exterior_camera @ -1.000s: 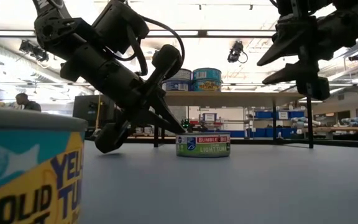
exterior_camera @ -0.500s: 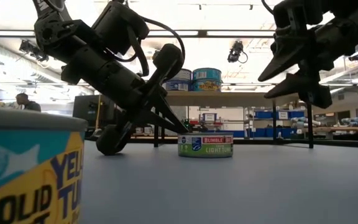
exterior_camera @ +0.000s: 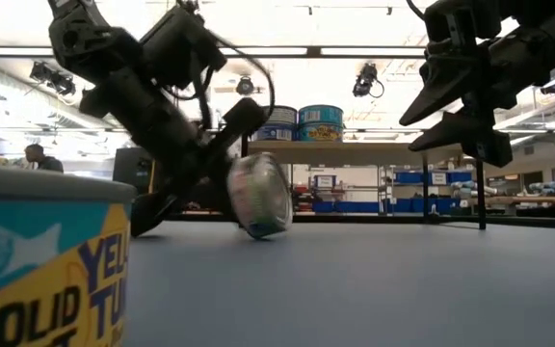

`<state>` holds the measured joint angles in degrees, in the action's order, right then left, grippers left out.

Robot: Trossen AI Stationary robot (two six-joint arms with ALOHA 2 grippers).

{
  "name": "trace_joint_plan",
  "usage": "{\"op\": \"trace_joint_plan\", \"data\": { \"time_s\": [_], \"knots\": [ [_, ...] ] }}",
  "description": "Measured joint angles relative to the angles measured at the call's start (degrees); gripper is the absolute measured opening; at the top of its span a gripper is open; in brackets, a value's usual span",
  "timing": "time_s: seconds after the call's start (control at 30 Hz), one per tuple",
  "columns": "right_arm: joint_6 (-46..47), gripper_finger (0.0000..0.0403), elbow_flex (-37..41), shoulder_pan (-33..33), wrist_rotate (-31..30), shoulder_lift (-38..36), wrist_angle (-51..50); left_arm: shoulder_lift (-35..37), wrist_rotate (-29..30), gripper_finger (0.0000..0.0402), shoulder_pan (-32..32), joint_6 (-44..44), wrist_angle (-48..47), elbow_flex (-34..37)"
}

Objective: Stack canned seafood by type on shelf
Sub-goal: Put the green tuna on the shelf

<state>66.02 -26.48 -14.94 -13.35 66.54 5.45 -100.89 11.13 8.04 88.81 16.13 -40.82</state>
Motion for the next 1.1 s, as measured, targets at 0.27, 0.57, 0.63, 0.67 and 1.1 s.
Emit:
{"op": "trace_joint_plan", "data": {
  "time_s": [0.27,0.57,0.63,0.67,1.1],
  "knots": [
    [-2.0,0.0155,0.0,0.0,-0.1,0.0,1.3,-0.2,0.2,0.0,0.3,-2.0,-1.1,-0.6],
    [-35.6,0.0155,-2.5,-2.5,1.1,0.1,6.3,-0.2,-0.4,0.0,0.3,-2.0,-1.4,-0.9],
    [-42.2,0.0155,-4.3,-2.5,0.1,0.1,4.3,-0.2,-0.5,0.0,0.3,-2.4,-1.3,-0.9],
    [-43.0,0.0155,-4.9,-2.2,-0.8,0.1,3.1,-0.2,-0.5,0.0,0.3,-2.6,-1.3,-0.9],
    [-20.4,0.0155,-2.4,-2.8,-2.2,0.1,0.4,3.4,-7.5,0.0,2.1,0.2,10.6,-1.0]
  ]
}}
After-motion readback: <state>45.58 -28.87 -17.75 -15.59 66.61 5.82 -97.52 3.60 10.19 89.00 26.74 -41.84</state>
